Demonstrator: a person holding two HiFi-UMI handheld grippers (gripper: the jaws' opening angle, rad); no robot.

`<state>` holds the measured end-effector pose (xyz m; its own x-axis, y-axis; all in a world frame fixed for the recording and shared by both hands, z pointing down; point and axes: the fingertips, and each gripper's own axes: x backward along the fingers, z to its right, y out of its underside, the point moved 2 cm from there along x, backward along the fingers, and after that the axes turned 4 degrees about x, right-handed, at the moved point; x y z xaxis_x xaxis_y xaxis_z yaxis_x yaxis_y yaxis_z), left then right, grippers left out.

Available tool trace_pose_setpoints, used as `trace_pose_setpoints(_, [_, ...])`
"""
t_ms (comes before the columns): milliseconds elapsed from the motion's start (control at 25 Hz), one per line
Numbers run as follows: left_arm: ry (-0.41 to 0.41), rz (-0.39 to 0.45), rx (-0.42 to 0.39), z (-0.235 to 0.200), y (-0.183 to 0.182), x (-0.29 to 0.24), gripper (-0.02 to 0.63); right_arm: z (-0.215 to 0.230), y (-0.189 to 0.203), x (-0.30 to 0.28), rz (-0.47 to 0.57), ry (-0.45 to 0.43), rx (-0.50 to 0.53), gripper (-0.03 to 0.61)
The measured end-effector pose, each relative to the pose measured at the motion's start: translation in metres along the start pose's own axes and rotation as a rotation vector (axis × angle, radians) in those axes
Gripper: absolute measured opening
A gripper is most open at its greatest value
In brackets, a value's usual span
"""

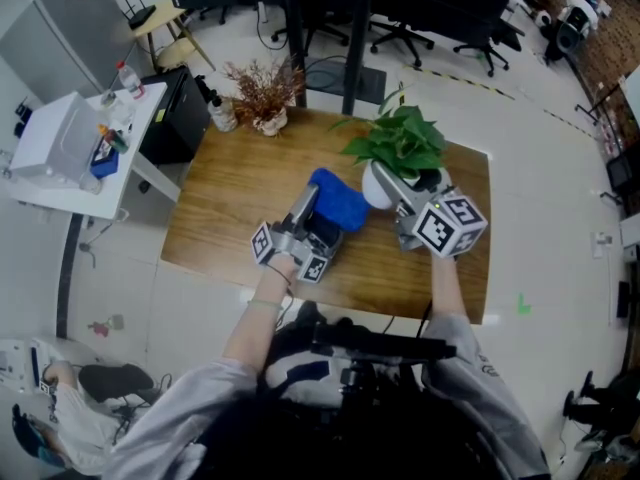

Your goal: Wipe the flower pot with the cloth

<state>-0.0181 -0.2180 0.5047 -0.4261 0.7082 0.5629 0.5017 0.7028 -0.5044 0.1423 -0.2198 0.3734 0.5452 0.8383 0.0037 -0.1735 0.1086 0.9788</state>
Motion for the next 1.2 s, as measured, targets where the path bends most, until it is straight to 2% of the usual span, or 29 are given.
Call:
trace_pose_setpoints(160, [-0.062, 0.012, -0.077, 0.000, -0.011, 0.020, 0.067, 0.001, 0.023, 0.003, -0.055, 0.039, 0.026, 0.456])
trace_pose_setpoints(320, [-0.103, 0.032, -0.087, -0.001, -0.014, 0.038, 0.067, 0.001, 0.051, -0.001, -0.104, 0.060, 0.067, 0.455])
trace_pose_setpoints(440, [-0.145, 0.041, -0.099, 0.000, -0.017, 0.049, 0.067, -0.005, 0.067, -0.007, -0.116, 0.054, 0.050, 0.455])
trace_pose_setpoints(720, [-0.250, 0.061, -0.189, -0.002, -0.032, 0.071, 0.067, -0.013, 0.096, -0.012, -0.141, 0.055, 0.037, 0.455])
trace_pose_setpoints(1200, [-0.280, 0.067, -0.180, -0.002, -0.040, 0.077, 0.067, -0.017, 0.106, -0.013, -0.140, 0.067, 0.033, 0.454])
